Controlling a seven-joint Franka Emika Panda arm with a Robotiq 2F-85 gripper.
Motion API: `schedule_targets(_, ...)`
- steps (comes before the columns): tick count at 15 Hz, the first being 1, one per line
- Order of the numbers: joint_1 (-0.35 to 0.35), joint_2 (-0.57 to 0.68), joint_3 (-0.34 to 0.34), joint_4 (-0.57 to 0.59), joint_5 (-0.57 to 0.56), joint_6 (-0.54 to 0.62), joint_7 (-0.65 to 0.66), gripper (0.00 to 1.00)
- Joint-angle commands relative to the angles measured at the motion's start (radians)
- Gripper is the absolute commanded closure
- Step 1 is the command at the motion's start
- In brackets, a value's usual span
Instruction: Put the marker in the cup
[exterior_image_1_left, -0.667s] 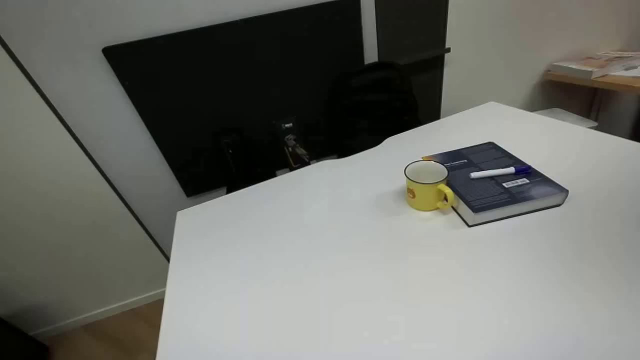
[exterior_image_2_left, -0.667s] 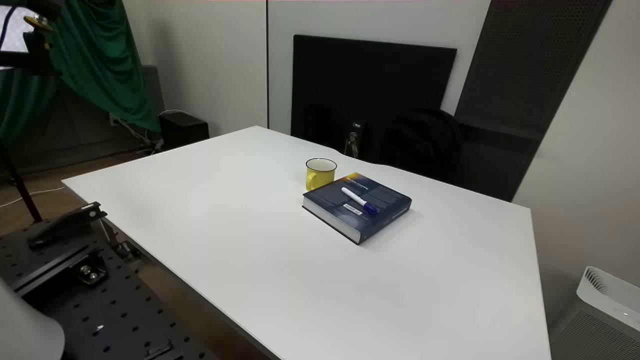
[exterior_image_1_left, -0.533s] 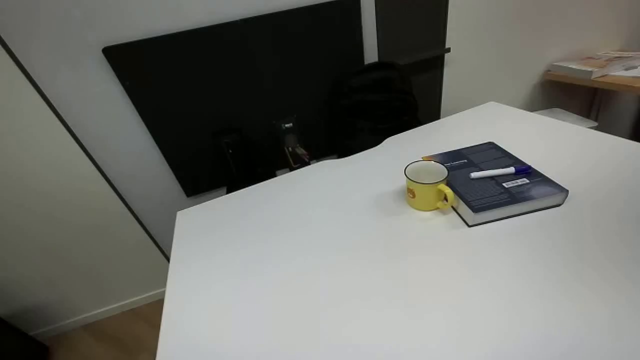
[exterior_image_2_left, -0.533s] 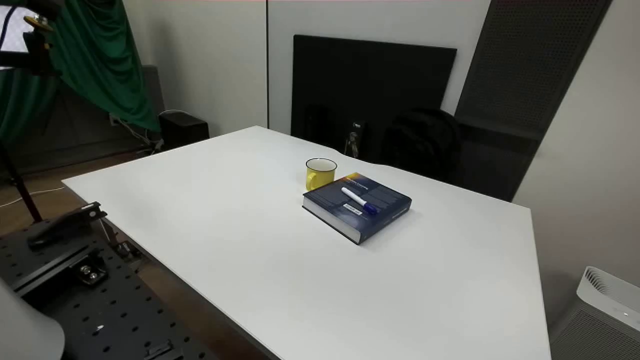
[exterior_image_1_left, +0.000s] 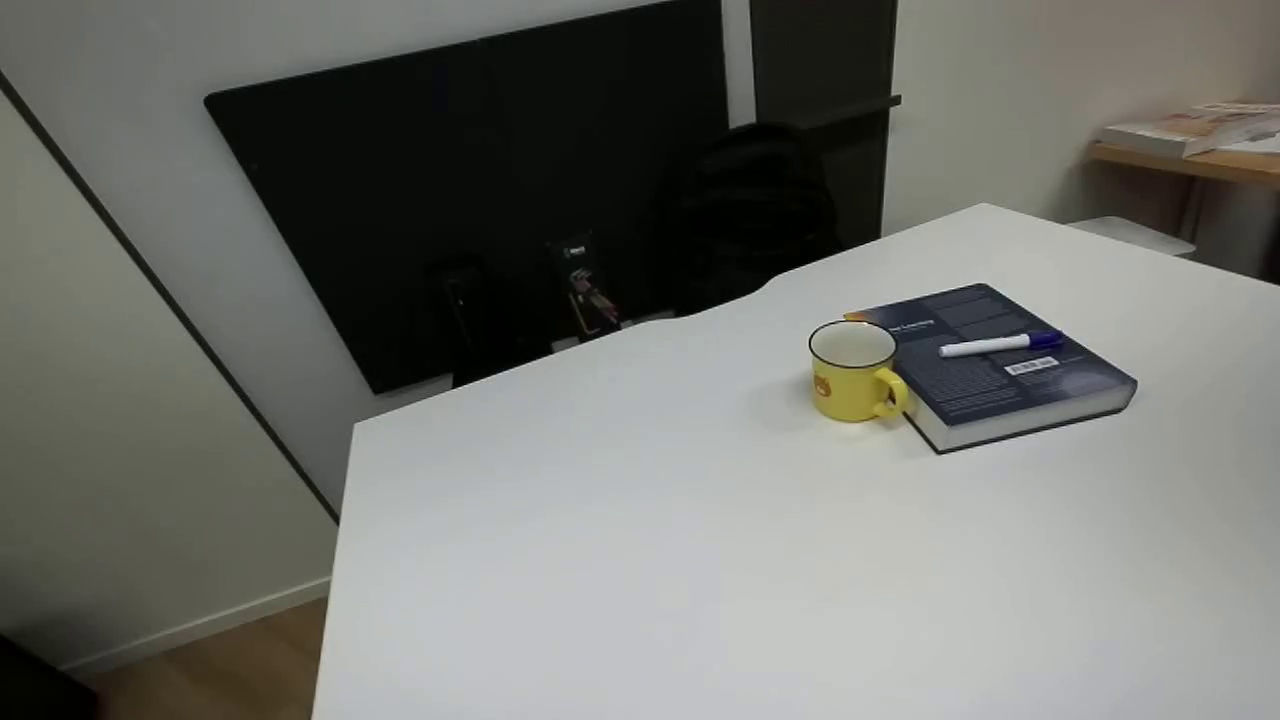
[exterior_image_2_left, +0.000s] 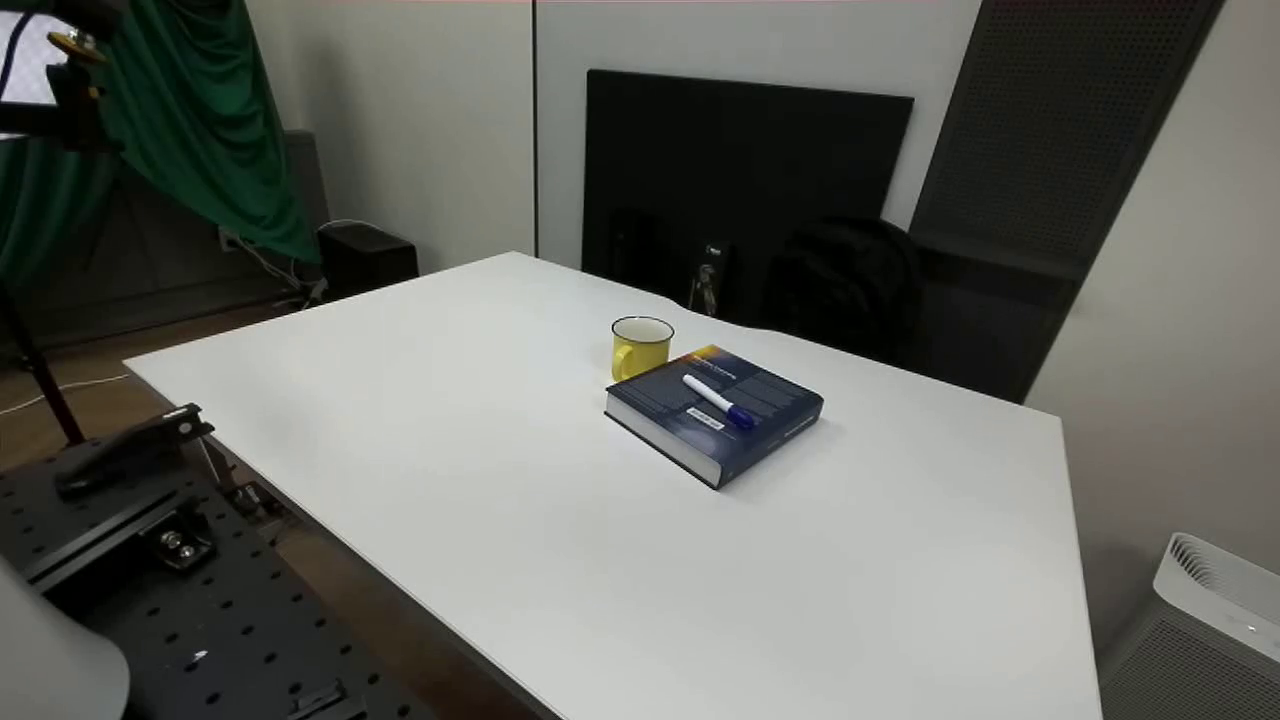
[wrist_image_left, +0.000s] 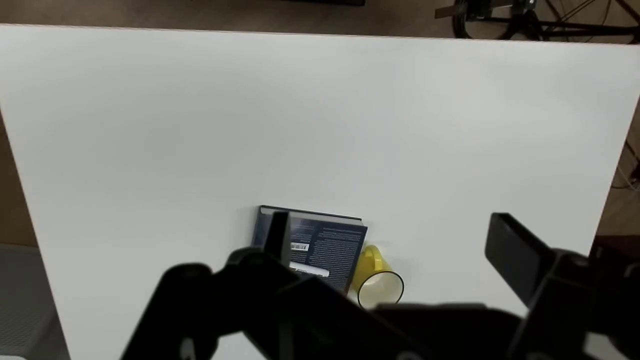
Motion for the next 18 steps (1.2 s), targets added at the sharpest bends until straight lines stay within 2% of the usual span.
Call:
schedule_targets(1,-0.016,0.006,0.03,-0.006,-0.021,-0.019,-0.051,0.0)
schedule_targets(4,0.003,0.002,0.047,-0.059,-0.098,-0.049,-0.168,0.0)
schedule_targets(7,0.005,0.018,0.06,-0.108,-0.192,-0.029,-0.281,0.0)
schedule_targets(13,-0.015,0.092,0.081,-0.201,-0.443,0.213,-0.433,0.0)
schedule_targets(14,-0.019,0.08,0.082,-0.178,-0.379,0.152,-0.407,0.0)
schedule_targets(18,-0.023,0.108,0.092,-0.192,-0.42,0.202,-0.428,0.0)
